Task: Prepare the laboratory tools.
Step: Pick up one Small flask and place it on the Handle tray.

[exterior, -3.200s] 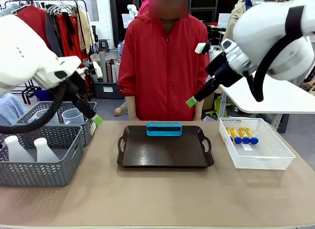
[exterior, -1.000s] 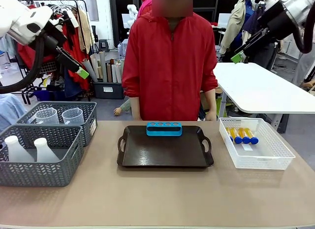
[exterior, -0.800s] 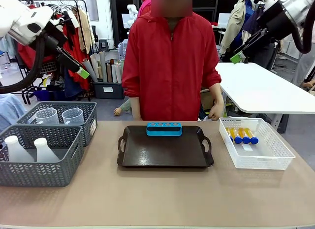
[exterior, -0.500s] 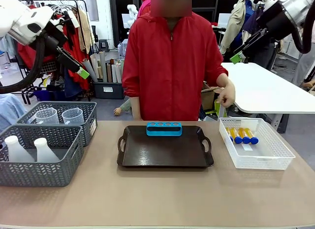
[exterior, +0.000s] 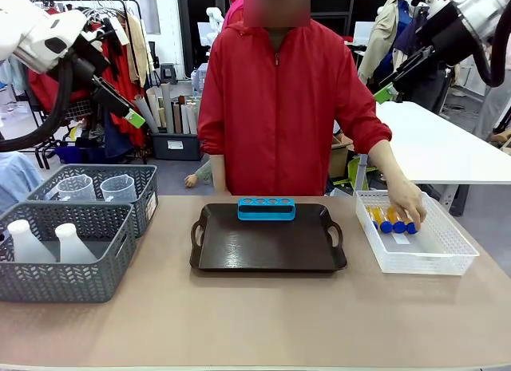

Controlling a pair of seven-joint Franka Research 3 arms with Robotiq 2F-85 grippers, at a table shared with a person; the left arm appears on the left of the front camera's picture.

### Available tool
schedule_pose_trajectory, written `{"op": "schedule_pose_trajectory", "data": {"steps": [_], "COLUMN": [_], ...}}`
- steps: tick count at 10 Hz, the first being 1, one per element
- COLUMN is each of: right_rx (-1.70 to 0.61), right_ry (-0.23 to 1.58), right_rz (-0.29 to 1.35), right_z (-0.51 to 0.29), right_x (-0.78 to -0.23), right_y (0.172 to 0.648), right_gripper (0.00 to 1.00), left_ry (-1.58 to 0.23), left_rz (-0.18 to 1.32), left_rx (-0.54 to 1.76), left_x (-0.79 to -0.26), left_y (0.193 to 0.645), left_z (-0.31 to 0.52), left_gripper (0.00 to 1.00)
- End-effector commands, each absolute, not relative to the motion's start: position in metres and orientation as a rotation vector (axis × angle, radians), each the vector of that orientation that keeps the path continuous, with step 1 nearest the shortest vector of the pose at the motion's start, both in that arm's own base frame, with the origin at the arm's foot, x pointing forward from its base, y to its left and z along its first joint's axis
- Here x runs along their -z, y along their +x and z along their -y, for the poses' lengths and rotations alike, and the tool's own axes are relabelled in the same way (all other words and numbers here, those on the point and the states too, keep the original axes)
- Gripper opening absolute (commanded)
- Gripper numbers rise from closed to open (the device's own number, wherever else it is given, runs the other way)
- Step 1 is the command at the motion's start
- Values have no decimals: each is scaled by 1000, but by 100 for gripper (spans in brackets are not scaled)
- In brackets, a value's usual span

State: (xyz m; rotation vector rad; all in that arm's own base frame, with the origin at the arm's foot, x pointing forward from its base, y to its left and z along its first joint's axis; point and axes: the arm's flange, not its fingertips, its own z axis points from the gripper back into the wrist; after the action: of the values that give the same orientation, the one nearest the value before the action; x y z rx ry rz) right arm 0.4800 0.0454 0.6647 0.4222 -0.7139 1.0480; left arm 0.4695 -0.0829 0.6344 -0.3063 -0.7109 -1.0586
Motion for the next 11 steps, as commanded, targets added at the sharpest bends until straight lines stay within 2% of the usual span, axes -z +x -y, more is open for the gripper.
{"op": "schedule_pose_trajectory", "data": {"steps": [1, 4, 7, 11], "right_rx": [-1044, -1044, -1044, -1044], "right_ry": [418, 418, 418, 418], "right_rz": [720, 720, 720, 720], "right_z": [-46, -46, -46, -46], "right_x": [-666, -666, -666, -666], "right_y": [480, 480, 480, 480], "right_gripper": [100, 100, 100, 100], "left_ry": [-306, -190, -53, 37], "left_rz": [711, 574, 449, 296], "left_rx": [1059, 934, 733, 544], "left_x": [-634, -644, -630, -586], "left_y": [469, 464, 454, 440], "left_z": [83, 78, 65, 50], "left_gripper": [100, 100, 100, 100]}}
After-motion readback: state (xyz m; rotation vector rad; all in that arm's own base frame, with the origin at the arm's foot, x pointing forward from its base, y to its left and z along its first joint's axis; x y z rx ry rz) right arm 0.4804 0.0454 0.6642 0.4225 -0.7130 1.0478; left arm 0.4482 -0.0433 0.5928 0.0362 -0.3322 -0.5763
